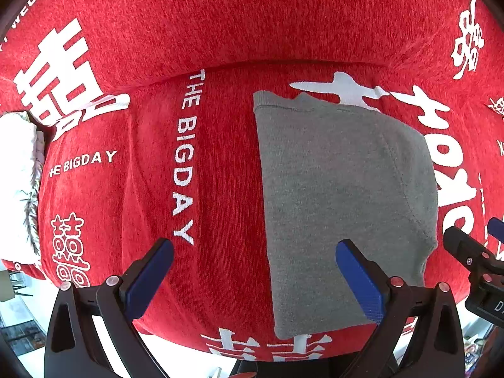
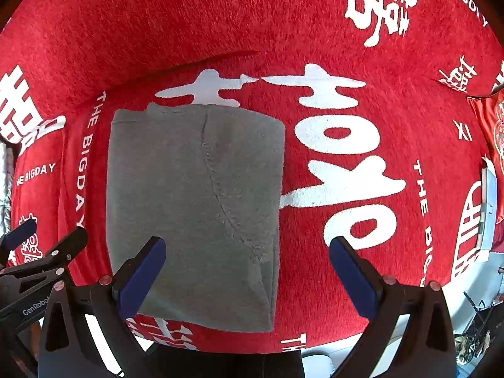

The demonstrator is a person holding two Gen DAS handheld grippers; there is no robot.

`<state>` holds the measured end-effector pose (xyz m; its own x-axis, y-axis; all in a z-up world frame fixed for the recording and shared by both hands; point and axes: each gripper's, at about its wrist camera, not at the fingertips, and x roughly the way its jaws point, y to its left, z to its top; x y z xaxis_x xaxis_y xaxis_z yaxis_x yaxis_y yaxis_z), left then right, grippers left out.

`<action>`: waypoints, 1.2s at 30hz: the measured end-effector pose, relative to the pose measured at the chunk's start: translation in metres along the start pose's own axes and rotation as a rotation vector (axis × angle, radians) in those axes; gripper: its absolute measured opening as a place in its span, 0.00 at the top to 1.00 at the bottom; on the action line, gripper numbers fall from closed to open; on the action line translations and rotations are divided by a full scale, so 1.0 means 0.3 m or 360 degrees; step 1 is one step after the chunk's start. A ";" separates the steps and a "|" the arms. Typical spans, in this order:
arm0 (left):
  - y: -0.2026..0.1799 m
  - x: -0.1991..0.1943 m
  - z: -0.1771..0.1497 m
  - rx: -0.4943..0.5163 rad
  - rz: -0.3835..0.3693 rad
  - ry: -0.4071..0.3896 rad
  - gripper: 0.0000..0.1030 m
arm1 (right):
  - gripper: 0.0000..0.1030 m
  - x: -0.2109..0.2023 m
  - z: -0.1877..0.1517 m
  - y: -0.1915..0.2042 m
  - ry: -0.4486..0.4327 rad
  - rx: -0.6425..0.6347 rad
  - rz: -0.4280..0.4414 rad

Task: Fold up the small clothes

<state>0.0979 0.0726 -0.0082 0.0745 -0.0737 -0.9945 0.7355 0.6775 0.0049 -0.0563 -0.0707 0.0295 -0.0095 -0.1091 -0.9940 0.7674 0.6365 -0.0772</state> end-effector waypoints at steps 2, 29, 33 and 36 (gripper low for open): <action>0.001 0.000 -0.001 0.0002 0.0003 -0.0001 0.00 | 0.00 0.000 -0.002 0.000 -0.0001 0.0001 0.0000; 0.004 0.013 -0.012 0.0001 0.0052 -0.0019 0.00 | 0.00 0.022 -0.019 0.021 0.0016 -0.0004 -0.0006; 0.008 0.015 -0.012 0.0001 0.0057 -0.0025 0.00 | 0.00 0.026 -0.019 0.022 0.0022 -0.0008 -0.0011; 0.011 0.018 -0.010 0.0003 0.0051 -0.0021 0.00 | 0.00 0.030 -0.020 0.024 0.0031 -0.0013 -0.0016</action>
<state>0.0986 0.0768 -0.0140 0.1071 -0.0616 -0.9923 0.7339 0.6782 0.0371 -0.0548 -0.0625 0.0195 -0.0296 -0.1004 -0.9945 0.7620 0.6416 -0.0874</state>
